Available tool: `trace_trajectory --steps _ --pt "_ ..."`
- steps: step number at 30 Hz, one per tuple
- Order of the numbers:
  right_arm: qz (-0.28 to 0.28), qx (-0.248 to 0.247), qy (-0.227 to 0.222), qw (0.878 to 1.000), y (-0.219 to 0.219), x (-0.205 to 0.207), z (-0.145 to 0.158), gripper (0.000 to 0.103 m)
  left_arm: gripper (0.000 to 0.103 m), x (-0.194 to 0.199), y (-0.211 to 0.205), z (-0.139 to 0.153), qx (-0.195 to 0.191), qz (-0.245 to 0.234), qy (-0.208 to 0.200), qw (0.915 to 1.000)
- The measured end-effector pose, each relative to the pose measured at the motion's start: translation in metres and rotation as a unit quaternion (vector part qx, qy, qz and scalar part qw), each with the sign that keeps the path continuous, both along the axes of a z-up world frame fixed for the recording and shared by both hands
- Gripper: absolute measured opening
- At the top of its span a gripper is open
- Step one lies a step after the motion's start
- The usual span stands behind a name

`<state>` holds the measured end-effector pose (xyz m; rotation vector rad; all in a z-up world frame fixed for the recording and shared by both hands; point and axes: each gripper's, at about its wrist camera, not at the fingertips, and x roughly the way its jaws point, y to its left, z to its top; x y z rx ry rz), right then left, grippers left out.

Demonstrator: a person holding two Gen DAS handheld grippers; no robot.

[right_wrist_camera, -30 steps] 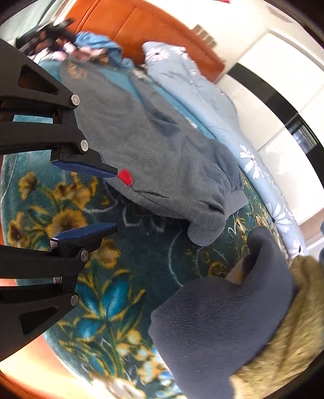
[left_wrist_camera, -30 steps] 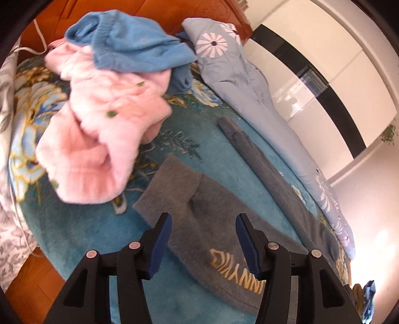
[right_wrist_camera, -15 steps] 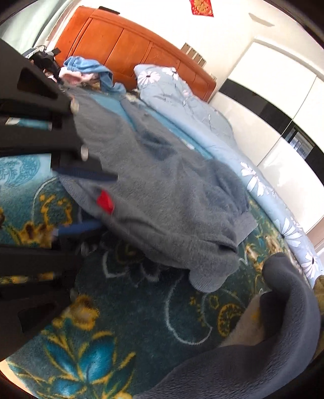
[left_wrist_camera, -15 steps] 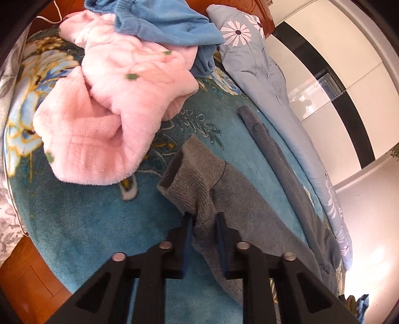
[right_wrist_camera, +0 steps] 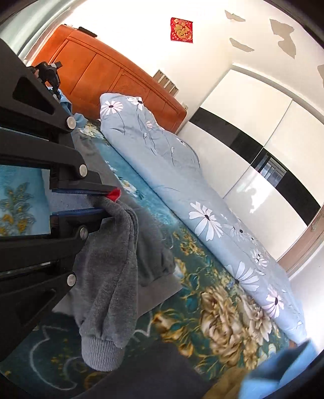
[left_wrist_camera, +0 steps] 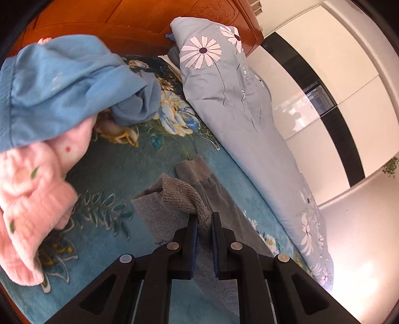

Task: Fold clothes

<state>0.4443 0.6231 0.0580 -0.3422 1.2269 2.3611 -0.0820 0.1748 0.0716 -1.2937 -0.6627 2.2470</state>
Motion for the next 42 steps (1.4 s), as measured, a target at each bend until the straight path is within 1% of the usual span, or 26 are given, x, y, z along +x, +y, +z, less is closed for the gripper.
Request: trace_trajectory --steps 2,4,5,9,10,12,16,17,18,20,21,23,24,25,27,28,29,32,35,36,37,39,40,42 --pt "-0.003 0.007 -0.021 1.0 0.021 -0.026 0.006 0.01 0.011 -0.025 0.032 0.006 -0.03 -0.006 0.005 0.9995" --pt "-0.006 0.009 -0.045 0.999 0.044 -0.054 0.007 0.01 0.011 -0.051 0.064 0.002 -0.066 -0.012 -0.001 0.9978" --pt "-0.007 0.002 -0.057 0.998 0.056 -0.067 0.004 0.01 0.011 -0.063 0.079 0.0 -0.084 -0.015 -0.004 0.9963" --pt "-0.006 -0.018 -0.113 0.993 0.101 -0.114 -0.018 0.01 0.011 -0.105 0.131 -0.035 -0.142 -0.015 -0.046 0.9886" --pt "-0.006 -0.021 -0.127 0.992 0.11 -0.124 -0.024 0.01 0.011 -0.113 0.141 -0.044 -0.156 -0.017 -0.051 0.9862" --pt "-0.006 -0.03 -0.148 0.989 0.124 -0.139 -0.038 0.01 0.013 -0.125 0.158 -0.059 -0.166 -0.025 -0.053 0.9843" --pt "-0.007 -0.032 -0.191 0.981 0.143 -0.16 -0.059 0.011 0.017 -0.137 0.183 -0.074 -0.168 -0.071 -0.019 0.983" --pt "-0.007 -0.032 -0.198 0.98 0.146 -0.163 -0.064 0.011 0.026 -0.137 0.185 -0.076 -0.162 -0.082 -0.009 0.9833" --pt "-0.007 -0.033 -0.203 0.979 0.148 -0.165 -0.067 0.011 0.038 -0.137 0.184 -0.077 -0.15 -0.094 -0.003 0.9842" --pt "-0.006 -0.032 -0.215 0.976 0.149 -0.169 -0.071 0.011 0.047 -0.135 0.176 -0.077 -0.113 -0.11 0.002 0.9875" --pt "-0.005 -0.029 -0.217 0.976 0.148 -0.169 -0.071 0.011 0.049 -0.134 0.168 -0.075 -0.095 -0.108 0.002 0.9896" --pt "-0.001 -0.015 -0.208 0.978 0.139 -0.165 -0.062 0.012 0.053 -0.132 0.148 -0.068 -0.062 -0.095 0.004 0.9935" --pt "0.001 -0.008 -0.203 0.979 0.135 -0.163 -0.058 0.012 0.055 -0.131 0.136 -0.064 -0.059 -0.082 0.01 0.9949" --pt "0.003 -0.001 -0.198 0.98 0.13 -0.16 -0.053 0.016 0.056 -0.129 0.125 -0.06 -0.057 -0.068 0.017 0.9959" --pt "0.008 0.013 -0.189 0.982 0.121 -0.156 -0.044 0.034 0.061 -0.125 0.101 -0.056 -0.071 -0.031 0.024 0.9967" --pt "0.01 0.02 -0.184 0.983 0.117 -0.154 -0.04 0.051 0.063 -0.124 0.09 -0.057 -0.071 -0.021 0.02 0.9971" --pt "0.012 0.027 -0.179 0.983 0.112 -0.151 -0.035 0.057 0.064 -0.124 0.082 -0.062 -0.067 -0.02 0.007 0.9976" --pt "0.02 0.05 -0.163 0.985 0.097 -0.142 -0.021 0.062 0.064 -0.119 0.065 -0.084 -0.033 -0.037 -0.051 0.9974" --pt "0.051 0.067 -0.144 0.986 0.058 -0.116 -0.015 0.063 0.065 -0.115 0.06 -0.107 0.005 -0.047 -0.091 0.9947" --pt "0.061 0.072 -0.14 0.986 0.045 -0.107 -0.014 0.063 0.065 -0.114 0.058 -0.113 0.026 -0.044 -0.101 0.9935" --pt "0.069 0.073 -0.138 0.985 0.034 -0.098 -0.014 0.063 0.065 -0.115 0.056 -0.118 0.054 -0.038 -0.109 0.9918" --pt "0.071 0.063 -0.143 0.985 0.018 -0.078 -0.023 0.063 0.07 -0.115 0.058 -0.124 0.094 -0.032 -0.116 0.9883" --pt "0.068 0.055 -0.146 0.985 0.012 -0.069 -0.029 0.063 0.071 -0.116 0.061 -0.126 0.099 -0.032 -0.118 0.9876" --pt "0.053 0.022 -0.14 0.989 0.006 -0.047 -0.045 0.063 0.072 -0.117 0.069 -0.129 0.099 -0.037 -0.117 0.9874"
